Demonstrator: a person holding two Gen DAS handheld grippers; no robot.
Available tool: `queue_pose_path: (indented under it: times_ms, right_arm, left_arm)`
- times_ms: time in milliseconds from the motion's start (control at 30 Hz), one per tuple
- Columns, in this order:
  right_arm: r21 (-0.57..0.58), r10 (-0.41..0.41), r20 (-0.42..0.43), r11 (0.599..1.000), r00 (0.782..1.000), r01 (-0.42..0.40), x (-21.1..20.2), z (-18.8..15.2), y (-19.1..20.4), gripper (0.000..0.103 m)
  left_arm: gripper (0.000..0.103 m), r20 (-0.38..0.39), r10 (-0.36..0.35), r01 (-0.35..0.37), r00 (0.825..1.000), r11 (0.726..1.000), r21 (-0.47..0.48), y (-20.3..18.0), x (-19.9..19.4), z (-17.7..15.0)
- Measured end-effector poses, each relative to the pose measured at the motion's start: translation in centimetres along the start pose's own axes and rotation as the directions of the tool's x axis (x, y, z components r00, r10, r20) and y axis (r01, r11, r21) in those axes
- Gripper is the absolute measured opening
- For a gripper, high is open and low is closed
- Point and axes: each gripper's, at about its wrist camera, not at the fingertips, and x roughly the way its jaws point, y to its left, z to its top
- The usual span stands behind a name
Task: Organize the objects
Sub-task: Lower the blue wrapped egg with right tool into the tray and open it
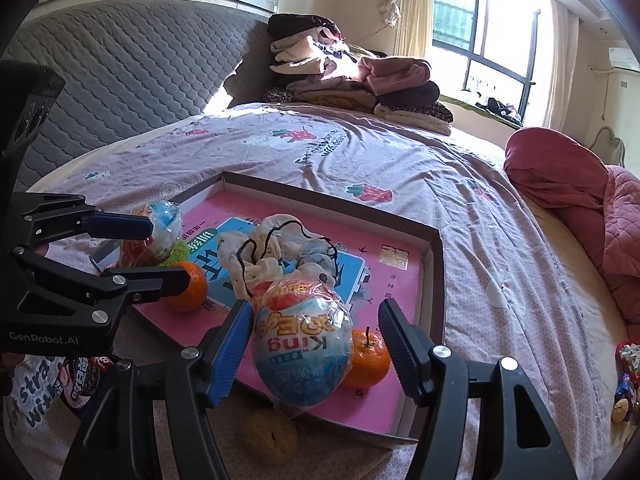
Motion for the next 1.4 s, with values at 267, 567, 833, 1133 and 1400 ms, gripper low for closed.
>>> queue_pose_path:
  times_ms: [267,567,833,1133,1400]
  right_arm:
    - [0.007,0.005,0.015,1.000,1.000,-0.005,-0.9,0.4,-0.1,0.065]
    - [0.010,0.010,0.043,1.000,0.999,-0.010,-2.2,0.9,0.3,0.065]
    - [0.019,0.010,0.070,1.000,0.997,-0.012,-3.6,1.4,0.3,0.065]
    - [0.030,0.010,0.108,0.999,0.994,-0.013,-5.6,1.9,0.2,0.065]
    - [0.036,-0.001,0.151,0.999,0.989,-0.004,-7.8,2.3,0.3,0.065]
  left_arm:
    - [0.065,0.020,0.017,-0.016,1.000,1.000,-0.015,0.3,-1.0,0.1]
    - [0.065,0.059,0.044,-0.042,0.997,0.999,-0.025,0.5,-2.9,0.3]
    - [0.065,0.090,0.062,-0.058,0.994,0.997,-0.048,1.1,-4.7,0.4]
    - [0.065,0.122,0.072,-0.065,0.990,0.996,-0.058,1.0,-6.9,0.4]
    - [0.065,0.146,0.101,-0.090,0.984,0.993,-0.078,1.0,-8.8,-0.1]
